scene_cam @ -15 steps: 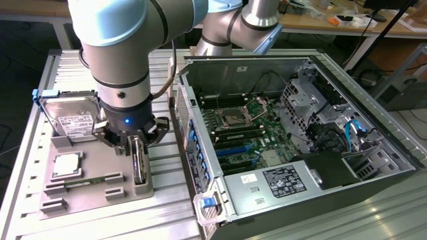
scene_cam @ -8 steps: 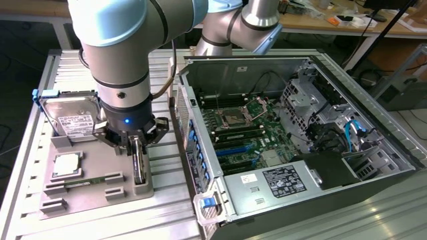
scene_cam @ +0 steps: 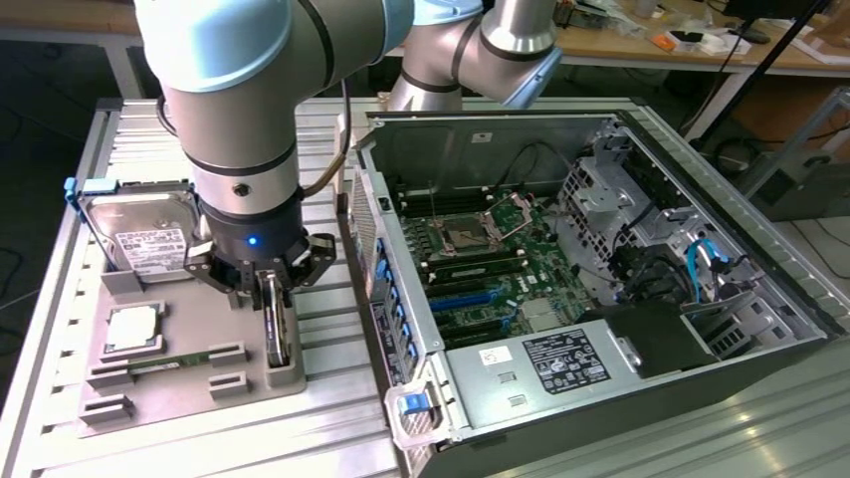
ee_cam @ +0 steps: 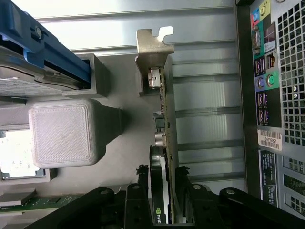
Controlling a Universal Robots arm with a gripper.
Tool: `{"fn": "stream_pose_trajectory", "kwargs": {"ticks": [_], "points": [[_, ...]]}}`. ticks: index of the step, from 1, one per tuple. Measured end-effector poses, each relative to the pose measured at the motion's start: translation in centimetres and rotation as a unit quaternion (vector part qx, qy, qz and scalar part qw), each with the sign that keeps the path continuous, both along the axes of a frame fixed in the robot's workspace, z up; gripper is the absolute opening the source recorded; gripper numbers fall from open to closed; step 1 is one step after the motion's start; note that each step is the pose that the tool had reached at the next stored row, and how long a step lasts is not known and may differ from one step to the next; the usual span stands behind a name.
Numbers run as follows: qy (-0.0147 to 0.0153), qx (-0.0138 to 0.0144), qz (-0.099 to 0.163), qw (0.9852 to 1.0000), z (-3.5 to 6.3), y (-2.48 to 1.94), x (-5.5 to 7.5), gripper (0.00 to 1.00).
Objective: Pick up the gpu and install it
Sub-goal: 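Pick up the gpu and move the gpu toward the slot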
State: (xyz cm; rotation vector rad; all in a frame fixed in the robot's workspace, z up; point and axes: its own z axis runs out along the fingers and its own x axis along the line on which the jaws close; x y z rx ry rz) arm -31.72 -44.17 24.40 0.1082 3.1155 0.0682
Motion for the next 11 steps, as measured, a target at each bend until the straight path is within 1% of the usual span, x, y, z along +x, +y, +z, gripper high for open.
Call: {"fn": "stream_pose_trajectory", "kwargs": {"ticks": [4,5,6,7,11], "points": [[0.0,0.0,0.0,1.0,0.0,0.0,0.0,0.36],[0.0,0.0,0.0,1.0,0.0,0.0,0.0,0.35],[0.0001,0.0,0.0,1.0,0.0,0.0,0.0,0.29],[0.0,0.0,0.0,1.0,0.0,0.0,0.0,0.27],[0.0,0.0,0.0,1.0,0.0,0.0,0.0,0.27]]}}
